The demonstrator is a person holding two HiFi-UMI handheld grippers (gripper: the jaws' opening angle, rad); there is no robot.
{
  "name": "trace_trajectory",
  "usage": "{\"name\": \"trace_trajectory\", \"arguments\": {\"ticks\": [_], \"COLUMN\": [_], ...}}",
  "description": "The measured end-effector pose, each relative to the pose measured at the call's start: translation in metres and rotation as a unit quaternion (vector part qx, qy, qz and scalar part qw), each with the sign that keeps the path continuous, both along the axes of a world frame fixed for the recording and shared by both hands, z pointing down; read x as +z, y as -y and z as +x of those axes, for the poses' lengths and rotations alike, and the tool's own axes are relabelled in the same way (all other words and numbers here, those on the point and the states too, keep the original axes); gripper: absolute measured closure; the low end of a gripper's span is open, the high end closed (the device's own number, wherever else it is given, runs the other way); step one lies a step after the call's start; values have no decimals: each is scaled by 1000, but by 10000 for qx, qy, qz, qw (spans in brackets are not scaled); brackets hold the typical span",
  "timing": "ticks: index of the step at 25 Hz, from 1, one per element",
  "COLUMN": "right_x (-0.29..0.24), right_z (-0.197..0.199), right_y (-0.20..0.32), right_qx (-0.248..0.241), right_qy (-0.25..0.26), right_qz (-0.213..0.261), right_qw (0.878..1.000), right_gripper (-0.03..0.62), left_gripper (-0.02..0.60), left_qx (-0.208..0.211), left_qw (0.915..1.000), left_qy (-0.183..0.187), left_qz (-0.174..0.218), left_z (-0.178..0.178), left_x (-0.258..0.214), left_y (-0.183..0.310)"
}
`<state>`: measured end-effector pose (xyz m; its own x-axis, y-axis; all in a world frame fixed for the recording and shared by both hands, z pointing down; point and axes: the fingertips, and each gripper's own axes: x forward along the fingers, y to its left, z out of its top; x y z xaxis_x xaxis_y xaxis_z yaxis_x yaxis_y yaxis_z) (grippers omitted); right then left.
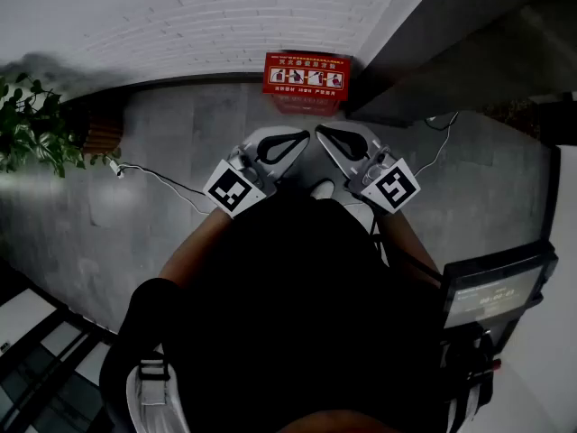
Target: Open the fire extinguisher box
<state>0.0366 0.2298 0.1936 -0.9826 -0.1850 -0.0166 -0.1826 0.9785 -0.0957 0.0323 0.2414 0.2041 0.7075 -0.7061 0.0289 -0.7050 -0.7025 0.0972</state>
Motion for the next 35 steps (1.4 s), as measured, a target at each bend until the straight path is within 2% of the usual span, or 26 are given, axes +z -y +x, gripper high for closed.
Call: {"name": "trace_trajectory", "arguments": {"ticks": [12,17,21,24,31,35], "right_x": [12,19,26,33,42,59], "right_z": [29,16,3,-19,-59,-72], "right_y": [13,21,58,86,176,218], "right_qx": [-261,-248,-154,-12,584,834], "right_qy": [81,46,-37,-142,-517,-728], "right_qz": [-87,-233,-300,-323,-485,-546], "right_qw": [9996,9994,9994,9994,9958,9924], "right_gripper": [583,583,583,583,583,583], "left_gripper": [581,580,581,580,581,580], "left_qx": [-364,-399,-344,-266,107,338], "left_qw": [9991,9989,9991,9993,9990,9975], "left_qy": [183,151,60,-15,-141,-204], "left_qz": [-84,-173,-254,-244,-399,-590], "left_z": [30,19,9,-13,-67,-85], "left_x": [16,21,30,36,60,79], "left_y": [7,11,51,80,165,202]}}
